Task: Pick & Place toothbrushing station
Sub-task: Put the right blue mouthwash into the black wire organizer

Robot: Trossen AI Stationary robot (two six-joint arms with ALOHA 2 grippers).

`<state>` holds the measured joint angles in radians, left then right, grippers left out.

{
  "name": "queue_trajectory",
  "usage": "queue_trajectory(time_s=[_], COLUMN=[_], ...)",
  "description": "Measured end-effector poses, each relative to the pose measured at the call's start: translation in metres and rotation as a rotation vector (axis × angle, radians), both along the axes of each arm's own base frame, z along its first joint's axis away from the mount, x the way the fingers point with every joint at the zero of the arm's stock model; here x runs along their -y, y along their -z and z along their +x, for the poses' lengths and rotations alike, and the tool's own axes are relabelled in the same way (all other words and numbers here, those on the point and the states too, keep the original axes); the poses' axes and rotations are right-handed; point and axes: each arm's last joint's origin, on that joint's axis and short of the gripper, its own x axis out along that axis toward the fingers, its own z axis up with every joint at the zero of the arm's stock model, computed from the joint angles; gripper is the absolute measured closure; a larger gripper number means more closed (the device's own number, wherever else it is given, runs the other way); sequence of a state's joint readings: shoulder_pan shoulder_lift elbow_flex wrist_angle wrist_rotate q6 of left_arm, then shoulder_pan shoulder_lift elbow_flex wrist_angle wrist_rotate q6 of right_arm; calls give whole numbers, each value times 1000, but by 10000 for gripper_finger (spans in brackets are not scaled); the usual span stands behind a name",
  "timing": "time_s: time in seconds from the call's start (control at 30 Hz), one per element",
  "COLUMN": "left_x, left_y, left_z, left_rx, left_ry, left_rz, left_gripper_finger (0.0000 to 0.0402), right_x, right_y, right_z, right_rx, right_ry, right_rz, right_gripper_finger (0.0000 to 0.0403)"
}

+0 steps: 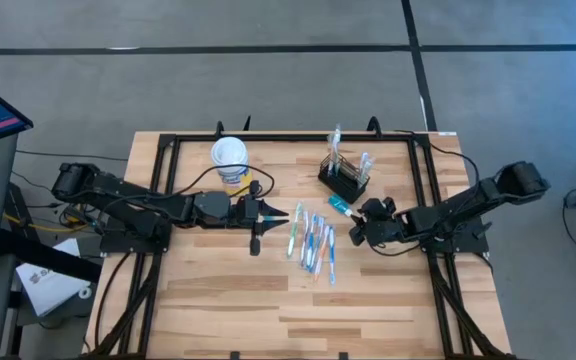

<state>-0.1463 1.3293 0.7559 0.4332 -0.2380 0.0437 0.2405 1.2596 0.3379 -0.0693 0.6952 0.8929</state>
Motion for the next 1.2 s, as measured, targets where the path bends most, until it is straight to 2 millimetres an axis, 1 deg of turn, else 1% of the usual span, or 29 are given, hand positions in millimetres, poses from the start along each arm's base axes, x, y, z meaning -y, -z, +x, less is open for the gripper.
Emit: queue_trajectory(time_s=[0.43,0.63,0.77,1.2], left_x=[0,0,0,0], left_y=[0,0,0,0], left_z=[0,0,0,0], left_rx=[0,0,-1,-1], left_ry=[0,0,0,0], left_rz=[0,0,0,0], left_gripper_finger=[340,340,340,340], right_x=[-5,-3,0,2], right_y=[15,23,27,26], right_z=[22,27,28,31], right_rx=[-104,-143,-164,-137], right_ry=[16,32,44,51], right_rz=[-56,-66,-71,-66], right_gripper_finger=[218,203,203,226])
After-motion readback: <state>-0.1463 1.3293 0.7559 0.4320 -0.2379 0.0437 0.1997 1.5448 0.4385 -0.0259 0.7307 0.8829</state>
